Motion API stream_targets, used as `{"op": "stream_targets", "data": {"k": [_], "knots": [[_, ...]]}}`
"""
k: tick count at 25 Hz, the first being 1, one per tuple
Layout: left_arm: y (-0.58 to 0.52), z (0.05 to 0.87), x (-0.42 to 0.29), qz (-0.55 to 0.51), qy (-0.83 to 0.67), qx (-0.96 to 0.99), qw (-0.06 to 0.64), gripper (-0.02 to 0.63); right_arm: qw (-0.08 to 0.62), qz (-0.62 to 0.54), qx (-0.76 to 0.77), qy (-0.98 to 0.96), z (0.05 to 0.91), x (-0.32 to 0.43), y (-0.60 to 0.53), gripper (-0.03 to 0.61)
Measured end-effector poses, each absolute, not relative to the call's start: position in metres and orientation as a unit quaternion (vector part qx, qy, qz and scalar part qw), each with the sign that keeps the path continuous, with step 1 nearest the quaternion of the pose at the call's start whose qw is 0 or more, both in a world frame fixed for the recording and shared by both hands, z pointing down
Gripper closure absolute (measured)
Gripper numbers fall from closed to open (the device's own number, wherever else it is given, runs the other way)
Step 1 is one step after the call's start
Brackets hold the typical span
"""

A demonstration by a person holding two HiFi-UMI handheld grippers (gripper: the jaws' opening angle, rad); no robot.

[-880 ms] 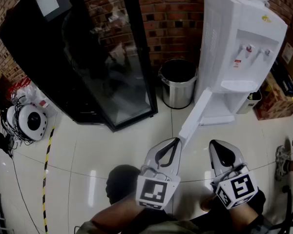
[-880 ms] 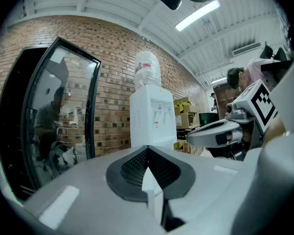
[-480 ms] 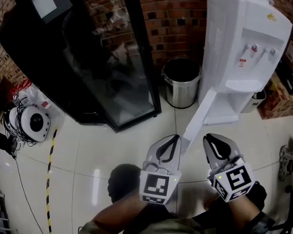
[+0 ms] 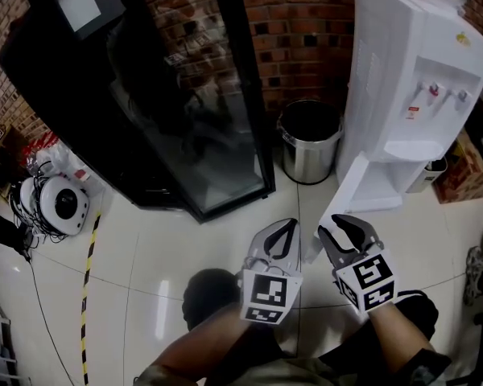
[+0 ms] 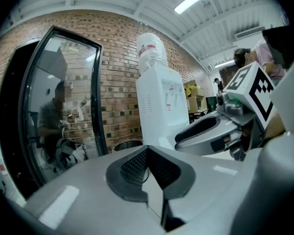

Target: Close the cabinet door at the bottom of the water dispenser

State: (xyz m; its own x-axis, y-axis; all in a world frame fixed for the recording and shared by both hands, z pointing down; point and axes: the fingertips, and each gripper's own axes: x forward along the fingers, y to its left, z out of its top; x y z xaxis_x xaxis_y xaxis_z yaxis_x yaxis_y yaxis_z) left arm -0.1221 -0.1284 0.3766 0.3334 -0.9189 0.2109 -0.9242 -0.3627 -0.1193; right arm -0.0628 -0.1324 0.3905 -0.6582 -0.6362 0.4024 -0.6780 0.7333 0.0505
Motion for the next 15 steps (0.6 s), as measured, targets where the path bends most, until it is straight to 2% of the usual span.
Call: {"op": "stream_targets", "data": {"k": [5,15], "knots": [[-0.136,0.384,-0.13,0.135,-0.564,0.814,0.009,0.612,0.242,0.067,0.351,-0.902,0.421,-0.074,-0.145,0.43],[-0.145,0.392,-0.128,0.135,-0.555,0.82,0.036,0.612,0.329,0.084,0.327,-0.882,0.462,-0.078,-0.14,0.434]]}}
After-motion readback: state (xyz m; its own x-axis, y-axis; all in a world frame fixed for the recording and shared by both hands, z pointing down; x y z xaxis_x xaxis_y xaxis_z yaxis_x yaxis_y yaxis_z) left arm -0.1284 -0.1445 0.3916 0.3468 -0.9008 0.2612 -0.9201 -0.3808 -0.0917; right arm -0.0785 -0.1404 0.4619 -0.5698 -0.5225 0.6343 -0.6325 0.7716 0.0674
